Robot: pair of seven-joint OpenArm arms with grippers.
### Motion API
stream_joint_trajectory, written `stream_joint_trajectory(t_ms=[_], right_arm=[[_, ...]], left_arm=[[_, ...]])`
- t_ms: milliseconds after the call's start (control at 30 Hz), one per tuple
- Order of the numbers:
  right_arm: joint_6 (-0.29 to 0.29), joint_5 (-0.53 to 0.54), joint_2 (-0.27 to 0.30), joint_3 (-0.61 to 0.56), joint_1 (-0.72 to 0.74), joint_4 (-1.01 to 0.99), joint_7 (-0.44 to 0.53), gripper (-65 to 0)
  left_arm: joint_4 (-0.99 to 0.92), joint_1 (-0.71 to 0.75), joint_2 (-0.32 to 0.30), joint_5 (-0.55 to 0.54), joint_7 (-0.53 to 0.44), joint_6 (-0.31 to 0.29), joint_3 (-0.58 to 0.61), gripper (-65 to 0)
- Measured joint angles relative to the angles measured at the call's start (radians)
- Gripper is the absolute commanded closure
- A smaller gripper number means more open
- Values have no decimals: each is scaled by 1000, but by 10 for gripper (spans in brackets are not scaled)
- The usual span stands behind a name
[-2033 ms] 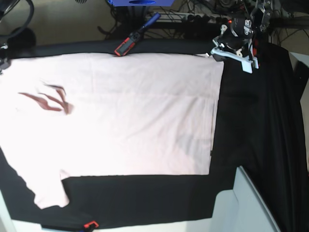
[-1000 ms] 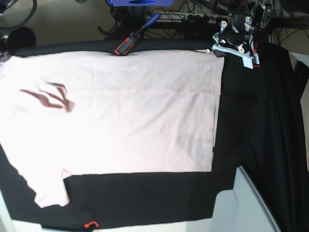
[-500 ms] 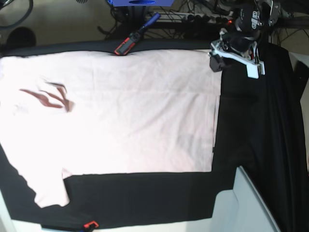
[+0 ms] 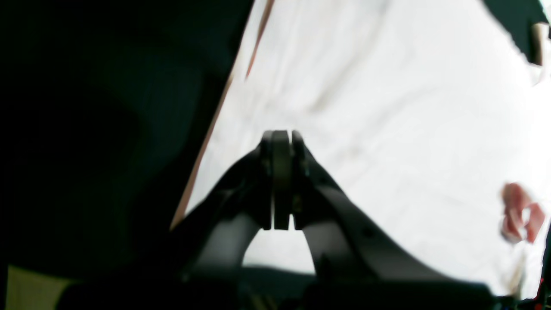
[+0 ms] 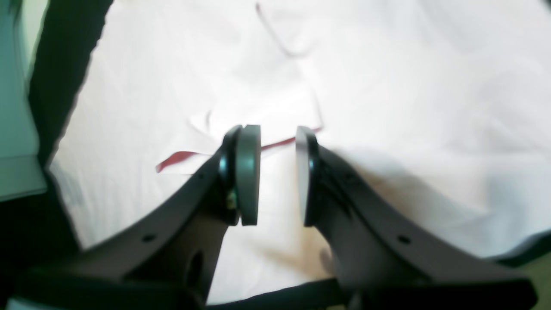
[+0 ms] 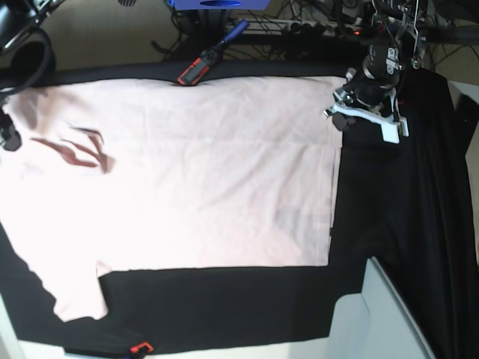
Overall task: Fold the T-shirt properly
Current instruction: 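Move the right gripper onto the sleeve and smooth it flat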
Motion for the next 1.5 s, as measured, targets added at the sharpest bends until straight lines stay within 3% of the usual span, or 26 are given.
stream_joint_trajectory(t_ms=[133,400,800,1100,1367,1500], right_arm=[[-3,-9,-14,0,27,-118,-16,-145],[-2,-8,-53,-1,39,-143,-10,-145],[-2,-10,-44,-1,69,-145,-2,-147],[-7,-13,-13,-6,94,-308,75,-147],[-2,-14,4,-6,115,-319,77,-133],[1,-13,5,-6,127,-319,77,0]], left_arm=[[-15,0,5,0,2,0,0,0],[-19,-9,5,1,-4,2,-3,0],[-19,-20,5,0,-1,0,2,0],[-19,-18,5,0,-2,0,1,0],[-19,-18,6,0,-1,0,2,0],[-19,-18,5,0,-1,0,2,0]])
